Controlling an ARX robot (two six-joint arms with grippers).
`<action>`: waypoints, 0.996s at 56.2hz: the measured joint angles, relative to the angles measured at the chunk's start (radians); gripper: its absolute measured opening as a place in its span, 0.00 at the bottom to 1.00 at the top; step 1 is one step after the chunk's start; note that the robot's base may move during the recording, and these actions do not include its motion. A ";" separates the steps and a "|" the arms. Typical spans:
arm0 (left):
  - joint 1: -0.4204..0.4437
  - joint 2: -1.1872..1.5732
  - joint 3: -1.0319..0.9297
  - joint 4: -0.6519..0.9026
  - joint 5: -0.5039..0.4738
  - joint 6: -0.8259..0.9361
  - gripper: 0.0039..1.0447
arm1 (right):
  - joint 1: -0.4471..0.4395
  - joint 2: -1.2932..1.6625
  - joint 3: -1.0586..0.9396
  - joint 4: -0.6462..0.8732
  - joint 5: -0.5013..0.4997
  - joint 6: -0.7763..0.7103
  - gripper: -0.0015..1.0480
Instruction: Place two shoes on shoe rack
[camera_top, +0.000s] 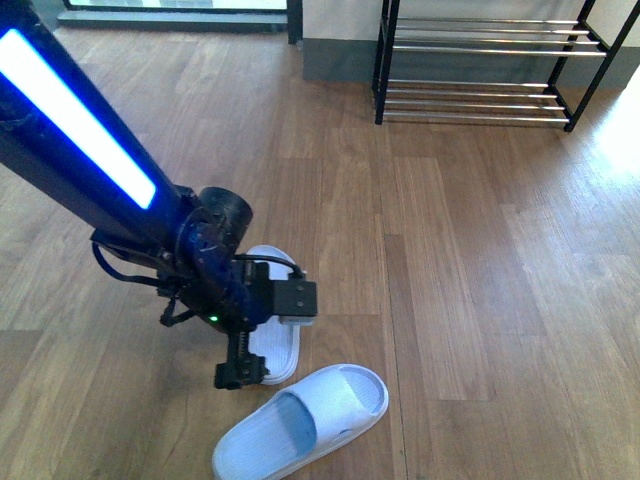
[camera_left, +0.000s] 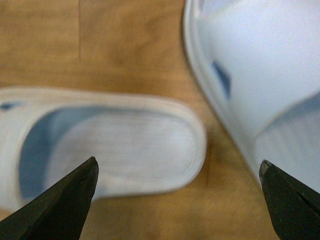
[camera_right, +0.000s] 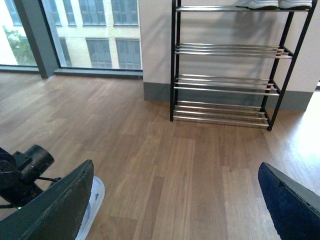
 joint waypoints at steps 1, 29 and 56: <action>-0.012 0.000 0.001 -0.003 0.009 -0.007 0.91 | 0.000 0.000 0.000 0.000 0.000 0.000 0.91; -0.071 0.080 0.110 -0.185 0.012 -0.063 0.91 | 0.000 0.000 0.000 0.000 0.000 0.000 0.91; -0.180 0.210 0.251 -0.132 -0.001 -0.085 0.91 | 0.000 0.000 0.000 0.000 0.000 0.000 0.91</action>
